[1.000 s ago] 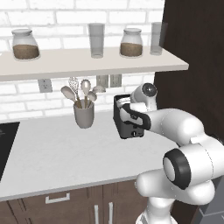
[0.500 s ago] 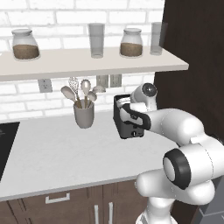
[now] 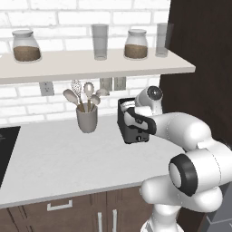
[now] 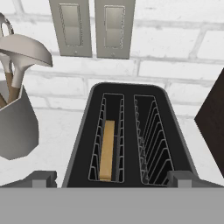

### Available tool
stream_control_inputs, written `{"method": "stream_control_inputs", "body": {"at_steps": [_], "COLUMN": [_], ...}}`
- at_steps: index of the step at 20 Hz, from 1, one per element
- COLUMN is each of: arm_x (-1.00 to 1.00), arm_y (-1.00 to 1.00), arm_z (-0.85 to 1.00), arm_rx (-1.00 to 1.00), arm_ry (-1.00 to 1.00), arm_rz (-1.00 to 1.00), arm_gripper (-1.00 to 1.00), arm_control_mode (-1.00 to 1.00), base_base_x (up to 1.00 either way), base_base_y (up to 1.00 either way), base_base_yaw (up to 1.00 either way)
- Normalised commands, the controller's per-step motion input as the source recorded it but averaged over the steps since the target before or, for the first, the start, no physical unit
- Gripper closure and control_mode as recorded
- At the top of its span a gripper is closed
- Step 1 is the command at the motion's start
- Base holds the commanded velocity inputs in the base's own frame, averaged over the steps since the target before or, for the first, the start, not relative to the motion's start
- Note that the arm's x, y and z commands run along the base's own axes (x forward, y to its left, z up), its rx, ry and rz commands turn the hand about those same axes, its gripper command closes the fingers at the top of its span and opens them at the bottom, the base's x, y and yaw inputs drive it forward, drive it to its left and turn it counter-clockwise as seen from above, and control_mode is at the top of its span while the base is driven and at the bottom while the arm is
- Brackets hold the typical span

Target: Start the toaster. Once the lever pops up, take the bread to the plate on the dining counter.

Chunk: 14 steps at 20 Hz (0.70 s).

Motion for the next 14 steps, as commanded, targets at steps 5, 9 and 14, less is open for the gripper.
{"method": "stream_control_inputs", "body": {"at_steps": [5, 9, 14], "arm_x": [0.00, 0.00, 0.00], "arm_y": [0.00, 0.00, 0.00], "arm_z": [0.00, 0.00, 0.00], "arm_rx": [0.00, 0.00, 0.00], "arm_ry": [0.00, 0.00, 0.00], "arm_rz": [0.00, 0.00, 0.00], "arm_gripper": [-1.00, -1.00, -1.00], "arm_control_mode": [-1.00, -1.00, -1.00], "base_base_x": [0.00, 0.00, 0.00], "base_base_y": [0.00, 0.00, 0.00], "base_base_yaw": [0.00, 0.00, 0.00]}}
